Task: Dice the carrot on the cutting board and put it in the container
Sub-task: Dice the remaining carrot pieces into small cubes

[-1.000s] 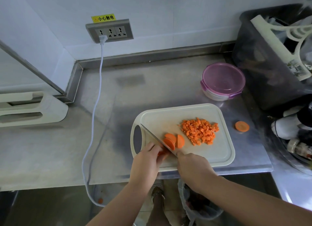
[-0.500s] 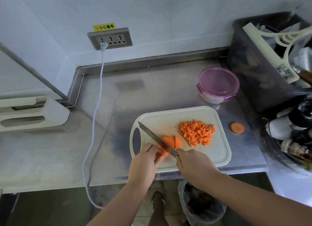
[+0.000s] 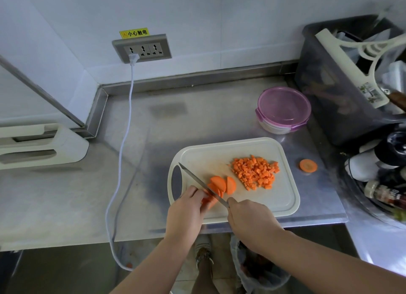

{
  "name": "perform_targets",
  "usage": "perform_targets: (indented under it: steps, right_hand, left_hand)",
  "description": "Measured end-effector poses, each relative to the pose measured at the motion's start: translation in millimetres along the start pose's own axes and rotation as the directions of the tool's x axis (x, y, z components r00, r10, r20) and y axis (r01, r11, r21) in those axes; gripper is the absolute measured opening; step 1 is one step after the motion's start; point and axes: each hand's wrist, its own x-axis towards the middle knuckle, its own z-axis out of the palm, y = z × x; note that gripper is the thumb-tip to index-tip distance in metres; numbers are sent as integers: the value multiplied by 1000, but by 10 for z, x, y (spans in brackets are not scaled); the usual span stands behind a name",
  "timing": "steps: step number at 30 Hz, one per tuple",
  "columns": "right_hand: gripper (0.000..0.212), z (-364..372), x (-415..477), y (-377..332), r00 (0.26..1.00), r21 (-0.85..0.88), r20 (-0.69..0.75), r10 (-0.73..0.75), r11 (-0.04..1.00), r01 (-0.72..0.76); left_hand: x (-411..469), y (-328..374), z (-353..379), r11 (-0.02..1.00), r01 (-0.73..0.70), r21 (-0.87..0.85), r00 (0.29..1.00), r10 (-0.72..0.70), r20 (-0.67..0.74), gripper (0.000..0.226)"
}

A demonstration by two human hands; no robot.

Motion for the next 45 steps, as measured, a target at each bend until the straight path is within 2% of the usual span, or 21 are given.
perform_targets:
  steps: [11, 16, 25, 29, 37, 45]
  right_hand:
    - [32, 91, 122, -7, 1000, 39, 2, 23, 999, -23]
    - [25, 54, 128, 44, 999, 66, 33, 34, 997, -36]
    - [21, -34, 14, 12, 999, 129, -38, 22, 991, -17]
    - [20, -43, -29, 0, 1000, 76, -28, 9, 997, -7]
    - [23, 5, -44, 7, 999, -14, -31, -37, 999, 37]
    - [30, 33, -14, 23, 999, -31, -33, -36, 999, 35]
  left_hand:
    - [6, -30, 38, 995, -53, -89, 996, 47, -77, 16]
    - [0, -10, 9, 995, -26, -94, 998, 20, -66, 12]
    - [-14, 22, -38, 998, 3, -62, 999, -5, -37, 17]
    - [-39, 42, -58, 998, 54, -44, 999, -54, 0, 12]
    - [-45, 36, -43, 998, 45, -48, 999, -45, 0, 9]
    - [-42, 31, -51, 998, 42, -46, 999, -41, 14, 7]
